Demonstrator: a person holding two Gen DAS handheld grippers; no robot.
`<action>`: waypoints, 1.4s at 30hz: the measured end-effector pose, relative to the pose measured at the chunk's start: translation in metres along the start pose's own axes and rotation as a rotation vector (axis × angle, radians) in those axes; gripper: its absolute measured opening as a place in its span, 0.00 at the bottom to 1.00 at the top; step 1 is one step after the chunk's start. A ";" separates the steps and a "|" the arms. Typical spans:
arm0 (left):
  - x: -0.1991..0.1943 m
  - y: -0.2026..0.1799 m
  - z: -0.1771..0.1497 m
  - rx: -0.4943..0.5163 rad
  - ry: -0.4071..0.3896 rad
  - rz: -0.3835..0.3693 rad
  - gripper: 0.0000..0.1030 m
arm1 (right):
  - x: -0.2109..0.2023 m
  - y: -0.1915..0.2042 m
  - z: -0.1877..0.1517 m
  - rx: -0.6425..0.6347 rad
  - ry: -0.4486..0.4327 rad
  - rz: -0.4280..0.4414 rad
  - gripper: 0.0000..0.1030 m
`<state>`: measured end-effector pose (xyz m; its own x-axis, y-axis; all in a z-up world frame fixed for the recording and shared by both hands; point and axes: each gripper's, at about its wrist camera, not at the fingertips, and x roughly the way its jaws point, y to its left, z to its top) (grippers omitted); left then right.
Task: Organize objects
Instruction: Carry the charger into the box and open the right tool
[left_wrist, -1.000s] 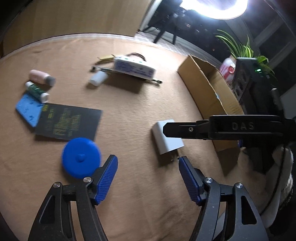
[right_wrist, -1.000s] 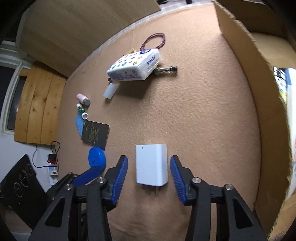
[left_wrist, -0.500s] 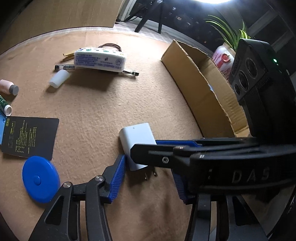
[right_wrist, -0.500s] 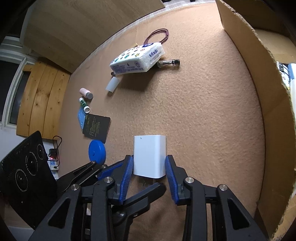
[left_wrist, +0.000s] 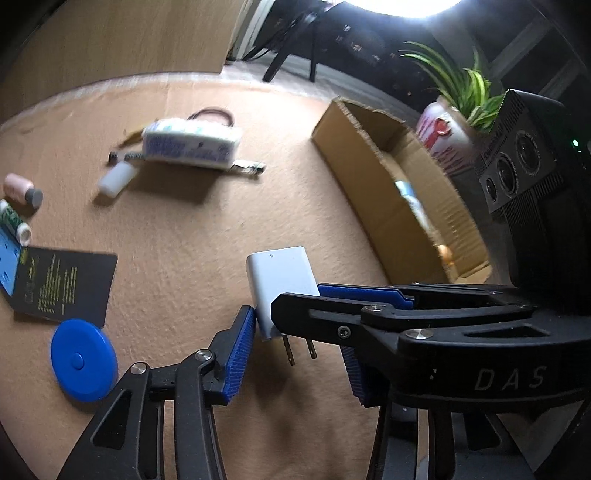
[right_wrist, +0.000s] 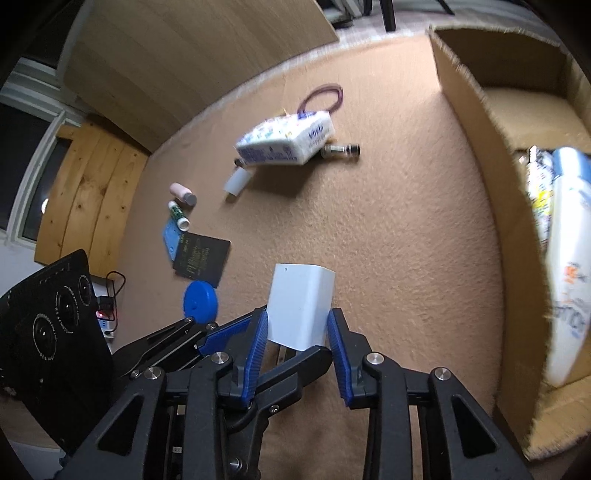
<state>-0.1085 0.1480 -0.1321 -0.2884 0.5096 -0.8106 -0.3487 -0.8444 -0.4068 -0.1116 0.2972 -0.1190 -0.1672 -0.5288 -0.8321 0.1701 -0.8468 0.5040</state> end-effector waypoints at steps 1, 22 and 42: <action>-0.004 -0.006 0.002 0.014 -0.010 0.002 0.46 | -0.008 0.001 0.000 -0.006 -0.019 -0.004 0.30; 0.026 -0.157 0.046 0.230 -0.037 -0.116 0.46 | -0.125 -0.082 -0.012 0.090 -0.243 -0.130 0.30; 0.055 -0.174 0.055 0.237 0.006 -0.102 0.76 | -0.134 -0.110 -0.012 0.127 -0.281 -0.224 0.57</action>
<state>-0.1127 0.3321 -0.0830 -0.2358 0.5884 -0.7735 -0.5753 -0.7260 -0.3769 -0.0963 0.4614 -0.0657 -0.4495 -0.3098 -0.8378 -0.0196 -0.9343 0.3560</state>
